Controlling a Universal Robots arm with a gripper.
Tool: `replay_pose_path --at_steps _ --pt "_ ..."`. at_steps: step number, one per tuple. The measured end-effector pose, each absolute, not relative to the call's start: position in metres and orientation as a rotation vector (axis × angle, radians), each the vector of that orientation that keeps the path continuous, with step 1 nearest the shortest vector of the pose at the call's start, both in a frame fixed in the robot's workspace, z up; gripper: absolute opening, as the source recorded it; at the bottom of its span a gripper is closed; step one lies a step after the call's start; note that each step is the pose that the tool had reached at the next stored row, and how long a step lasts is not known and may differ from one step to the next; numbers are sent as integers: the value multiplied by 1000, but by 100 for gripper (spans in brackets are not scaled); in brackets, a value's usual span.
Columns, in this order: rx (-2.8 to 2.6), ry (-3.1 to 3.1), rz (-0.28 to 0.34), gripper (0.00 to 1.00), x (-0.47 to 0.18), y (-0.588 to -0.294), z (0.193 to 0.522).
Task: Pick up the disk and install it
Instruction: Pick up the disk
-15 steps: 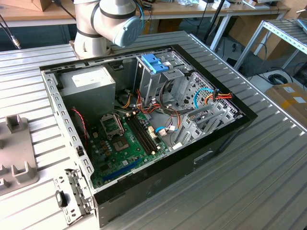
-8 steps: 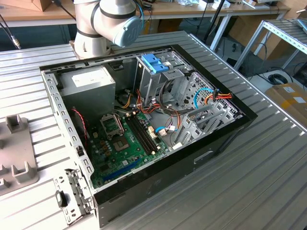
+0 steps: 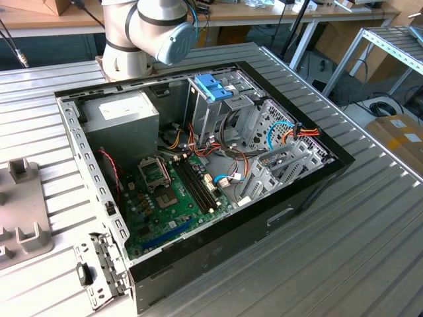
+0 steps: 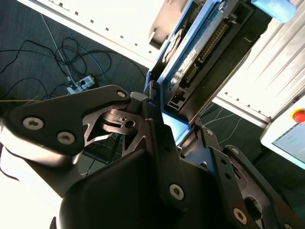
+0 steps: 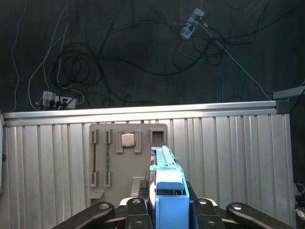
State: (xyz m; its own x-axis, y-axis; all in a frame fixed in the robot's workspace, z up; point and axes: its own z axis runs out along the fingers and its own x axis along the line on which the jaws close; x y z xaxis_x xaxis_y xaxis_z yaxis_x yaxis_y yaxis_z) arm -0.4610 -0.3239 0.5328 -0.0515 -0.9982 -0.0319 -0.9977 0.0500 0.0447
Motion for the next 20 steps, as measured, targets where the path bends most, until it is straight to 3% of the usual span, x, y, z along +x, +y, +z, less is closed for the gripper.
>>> replay_pose_path --at_steps 20 --pt "2158 -2271 -85 37 -455 -324 533"
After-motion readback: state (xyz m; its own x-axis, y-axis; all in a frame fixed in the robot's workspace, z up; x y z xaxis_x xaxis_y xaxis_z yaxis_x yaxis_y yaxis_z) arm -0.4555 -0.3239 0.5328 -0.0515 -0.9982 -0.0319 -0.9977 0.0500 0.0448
